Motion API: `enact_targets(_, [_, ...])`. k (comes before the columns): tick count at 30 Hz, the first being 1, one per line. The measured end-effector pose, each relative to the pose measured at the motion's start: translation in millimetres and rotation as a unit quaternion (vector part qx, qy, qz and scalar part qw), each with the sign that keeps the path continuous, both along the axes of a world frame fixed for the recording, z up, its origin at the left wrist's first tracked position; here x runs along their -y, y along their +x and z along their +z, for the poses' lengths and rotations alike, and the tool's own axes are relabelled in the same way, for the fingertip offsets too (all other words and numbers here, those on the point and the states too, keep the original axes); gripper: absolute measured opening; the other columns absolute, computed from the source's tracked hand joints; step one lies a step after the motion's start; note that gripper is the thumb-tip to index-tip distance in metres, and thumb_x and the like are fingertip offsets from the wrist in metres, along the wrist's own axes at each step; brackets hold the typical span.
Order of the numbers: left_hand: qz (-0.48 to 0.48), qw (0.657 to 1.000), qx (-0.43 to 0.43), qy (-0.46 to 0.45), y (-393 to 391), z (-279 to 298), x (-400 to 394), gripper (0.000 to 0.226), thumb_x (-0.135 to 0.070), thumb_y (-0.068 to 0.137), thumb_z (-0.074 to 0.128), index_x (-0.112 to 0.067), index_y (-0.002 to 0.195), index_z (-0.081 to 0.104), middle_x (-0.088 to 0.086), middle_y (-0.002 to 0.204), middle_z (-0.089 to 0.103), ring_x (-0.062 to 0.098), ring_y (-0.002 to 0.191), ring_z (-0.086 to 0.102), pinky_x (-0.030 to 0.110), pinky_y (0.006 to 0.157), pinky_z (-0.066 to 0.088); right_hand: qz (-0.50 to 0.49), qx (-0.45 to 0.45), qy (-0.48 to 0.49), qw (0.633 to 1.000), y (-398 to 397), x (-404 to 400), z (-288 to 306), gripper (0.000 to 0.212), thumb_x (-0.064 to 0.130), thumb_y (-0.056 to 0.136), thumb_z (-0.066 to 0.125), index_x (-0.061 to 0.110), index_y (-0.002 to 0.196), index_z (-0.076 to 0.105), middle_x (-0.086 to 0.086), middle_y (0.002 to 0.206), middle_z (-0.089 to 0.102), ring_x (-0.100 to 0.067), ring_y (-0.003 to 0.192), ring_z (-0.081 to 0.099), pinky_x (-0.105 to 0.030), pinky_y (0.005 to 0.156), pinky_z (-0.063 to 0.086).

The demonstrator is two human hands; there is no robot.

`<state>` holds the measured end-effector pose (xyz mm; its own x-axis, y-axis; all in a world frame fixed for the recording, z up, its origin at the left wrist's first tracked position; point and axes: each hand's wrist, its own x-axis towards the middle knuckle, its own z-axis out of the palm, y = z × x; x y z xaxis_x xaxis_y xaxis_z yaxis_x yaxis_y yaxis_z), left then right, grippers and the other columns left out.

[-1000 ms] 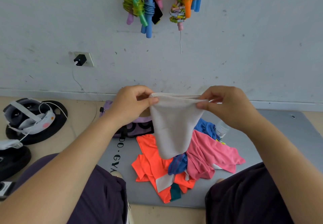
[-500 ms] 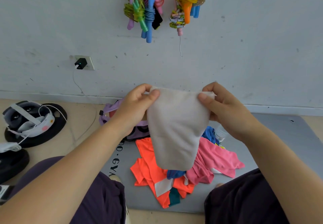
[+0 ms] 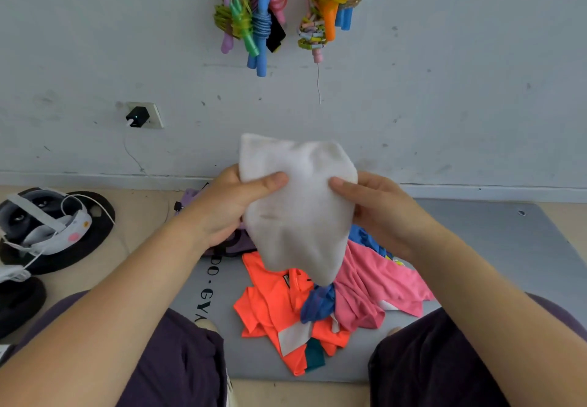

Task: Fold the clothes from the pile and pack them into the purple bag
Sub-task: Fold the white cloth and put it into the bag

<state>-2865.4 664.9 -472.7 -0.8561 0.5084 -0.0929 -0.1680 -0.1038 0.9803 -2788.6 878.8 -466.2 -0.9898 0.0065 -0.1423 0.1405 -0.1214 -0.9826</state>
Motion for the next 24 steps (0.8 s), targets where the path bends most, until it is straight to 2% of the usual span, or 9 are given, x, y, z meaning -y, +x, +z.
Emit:
enact_targets(3, [0.049,0.998,-0.02,-0.04,-0.5,2.3,-1.8,0.028,-0.037,0.068,0.076,-0.018,0.088,0.076,0.005,0.093,0.077,0.019,0.079,0.074,0.035,0.064,0.061,-0.069,-0.043,-0.015,0.997,0.0,-0.8,0.4,0.032,0.028,0.083,0.065,0.008,0.107,0.071,-0.015,0.11,0.072,-0.024,0.096,0.068,-0.043,0.085,0.054])
enact_targets(5, [0.077,0.995,-0.016,-0.057,-2.8,1.9,-3.1,0.024,-0.045,0.075,0.075,-0.022,0.08,0.076,-0.001,0.076,0.075,0.014,0.059,0.068,0.024,0.048,0.05,-0.08,-0.057,-0.033,0.995,-0.4,-3.1,3.0,0.028,0.026,0.087,0.064,0.009,0.108,0.071,-0.013,0.108,0.073,-0.021,0.094,0.07,-0.034,0.077,0.057])
enact_targets(6, [0.084,0.995,-0.012,-0.061,-3.4,2.1,-3.7,0.023,-0.047,0.081,0.073,-0.024,0.079,0.075,-0.001,0.073,0.073,0.013,0.056,0.067,0.023,0.049,0.047,-0.082,-0.057,-0.035,0.994,-0.2,-4.0,4.0,0.027,0.025,0.089,0.063,0.009,0.109,0.071,-0.013,0.107,0.073,-0.02,0.093,0.07,-0.032,0.076,0.057])
enact_targets(9, [0.073,0.996,-0.004,-0.049,-3.0,-1.1,-6.5,0.023,-0.044,0.093,0.061,-0.024,0.094,0.072,0.002,0.095,0.076,0.017,0.08,0.072,0.037,0.067,0.058,-0.071,-0.048,-0.035,0.996,2.7,-6.9,4.7,0.028,0.023,0.091,0.061,0.008,0.113,0.068,-0.014,0.11,0.072,-0.022,0.095,0.07,-0.034,0.079,0.057])
enact_targets(13, [0.181,0.98,-0.034,-0.08,-0.2,-2.4,-7.4,0.024,-0.04,0.089,0.069,-0.02,0.102,0.064,-0.002,0.085,0.072,0.007,0.061,0.068,0.024,0.042,0.046,-0.106,-0.042,0.016,0.993,2.2,0.6,6.0,0.023,0.021,0.093,0.063,0.011,0.113,0.061,-0.012,0.091,0.074,-0.02,0.076,0.068,-0.035,0.068,0.054])
enact_targets(16, [0.245,0.965,-0.063,-0.07,-2.2,-0.3,-8.3,0.042,-0.045,0.08,0.077,-0.03,0.116,0.06,-0.001,0.082,0.07,0.006,0.052,0.061,0.017,0.037,0.039,-0.137,-0.051,0.04,0.988,2.0,0.6,6.2,0.03,0.02,0.09,0.067,0.026,0.117,0.054,-0.014,0.073,0.065,-0.019,0.068,0.062,-0.037,0.067,0.055])
enact_targets(18, [0.226,0.969,-0.083,-0.062,-2.9,-0.1,-6.6,0.046,-0.053,0.074,0.078,-0.042,0.115,0.063,0.005,0.075,0.059,0.014,0.057,0.054,0.021,0.044,0.042,-0.117,-0.057,0.045,0.99,3.3,1.5,8.0,0.029,0.018,0.091,0.066,0.031,0.117,0.06,-0.019,0.073,0.056,-0.023,0.069,0.057,-0.037,0.068,0.054])
enact_targets(20, [0.169,0.983,-0.067,-0.037,-4.0,1.5,-2.4,0.046,-0.057,0.064,0.081,-0.041,0.106,0.07,0.007,0.079,0.053,0.022,0.063,0.047,0.03,0.051,0.04,-0.104,-0.058,0.03,0.992,3.2,0.4,9.9,0.016,0.019,0.089,0.067,0.022,0.105,0.07,-0.015,0.077,0.064,-0.02,0.069,0.058,-0.031,0.063,0.054])
enact_targets(24, [0.03,0.997,-0.067,-0.034,-11.2,-0.2,8.0,0.047,-0.035,0.059,0.087,-0.035,0.103,0.071,-0.003,0.099,0.075,0.014,0.086,0.071,0.03,0.061,0.055,-0.084,-0.051,0.022,0.995,0.7,-11.3,10.7,0.024,0.018,0.076,0.076,0.019,0.101,0.073,-0.006,0.086,0.074,-0.016,0.078,0.069,-0.028,0.071,0.058])
